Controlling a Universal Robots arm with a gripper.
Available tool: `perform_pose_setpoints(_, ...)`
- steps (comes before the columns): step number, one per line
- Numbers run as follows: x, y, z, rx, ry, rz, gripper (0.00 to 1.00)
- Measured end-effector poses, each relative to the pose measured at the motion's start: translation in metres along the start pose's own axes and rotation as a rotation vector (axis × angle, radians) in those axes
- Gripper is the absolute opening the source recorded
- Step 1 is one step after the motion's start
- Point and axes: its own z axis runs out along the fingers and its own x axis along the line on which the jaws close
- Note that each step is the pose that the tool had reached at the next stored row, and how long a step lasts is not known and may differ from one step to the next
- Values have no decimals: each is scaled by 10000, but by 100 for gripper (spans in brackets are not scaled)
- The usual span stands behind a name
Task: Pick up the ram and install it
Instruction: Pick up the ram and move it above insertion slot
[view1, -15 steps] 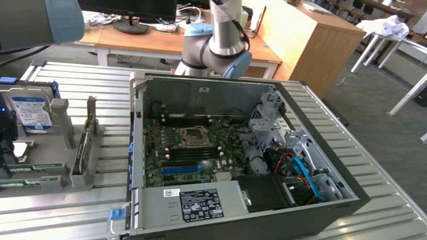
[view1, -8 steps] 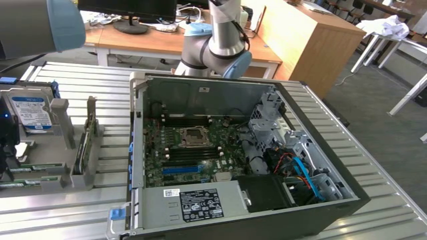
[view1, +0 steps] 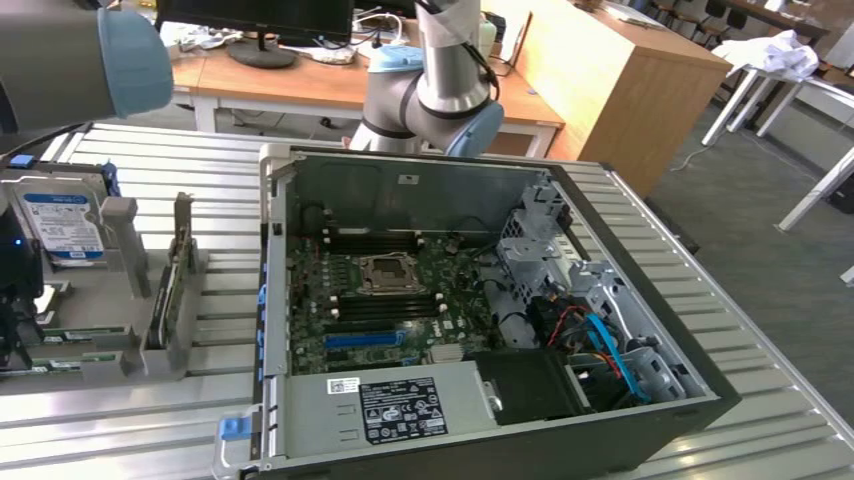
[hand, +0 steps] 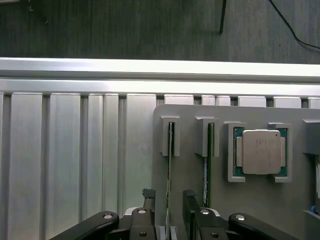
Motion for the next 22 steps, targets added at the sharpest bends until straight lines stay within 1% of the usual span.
perform_pose_setpoints(5, 0, -7, 3, 3, -3, -1, 36)
perform_pose_setpoints(17, 10, -196, -6, -2, -1, 0, 36)
perform_pose_setpoints(19, 10, -212, -6, -1, -2, 0, 36)
perform_pose_setpoints(22, 10, -213, -6, -2, -3, 2, 36)
